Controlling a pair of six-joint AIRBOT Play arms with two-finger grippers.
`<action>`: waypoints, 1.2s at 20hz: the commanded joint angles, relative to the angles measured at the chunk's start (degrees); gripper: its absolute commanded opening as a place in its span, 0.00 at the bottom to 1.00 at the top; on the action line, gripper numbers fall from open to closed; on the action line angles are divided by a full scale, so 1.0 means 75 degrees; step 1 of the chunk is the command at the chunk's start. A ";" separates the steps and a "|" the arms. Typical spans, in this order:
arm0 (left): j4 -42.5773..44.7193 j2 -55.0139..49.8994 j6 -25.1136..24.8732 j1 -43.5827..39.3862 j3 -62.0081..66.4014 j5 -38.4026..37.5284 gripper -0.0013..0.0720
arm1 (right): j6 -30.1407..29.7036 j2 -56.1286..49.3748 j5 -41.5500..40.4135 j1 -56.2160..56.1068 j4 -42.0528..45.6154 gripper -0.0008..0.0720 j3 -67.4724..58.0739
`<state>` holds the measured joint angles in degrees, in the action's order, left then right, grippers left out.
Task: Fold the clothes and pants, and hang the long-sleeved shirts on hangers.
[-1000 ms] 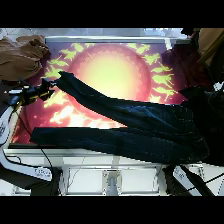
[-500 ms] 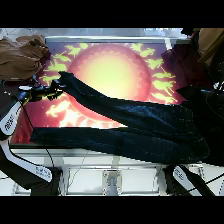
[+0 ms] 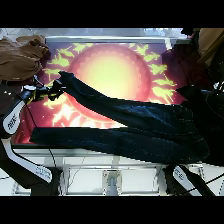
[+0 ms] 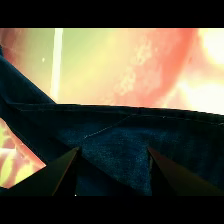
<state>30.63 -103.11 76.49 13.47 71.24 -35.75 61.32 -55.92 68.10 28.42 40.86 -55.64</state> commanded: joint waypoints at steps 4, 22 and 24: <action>-0.0175 -0.0157 -0.0038 -0.0152 0.0085 0.0373 0.04 | 0.0009 0.0006 0.0087 -0.0003 -0.0006 0.63 -0.0006; 0.6831 0.4071 0.2011 0.0831 -0.0143 -0.6347 0.04 | 0.0006 0.0006 0.1192 -0.0003 0.0207 0.63 -0.0012; 0.6834 0.3736 0.2005 0.0836 -0.0312 -0.6123 0.04 | 0.0003 0.0006 0.1189 -0.0003 0.0207 0.63 -0.0012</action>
<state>78.61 -73.65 90.19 19.62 70.24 -80.82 61.36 -55.92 76.75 28.42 42.37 -55.70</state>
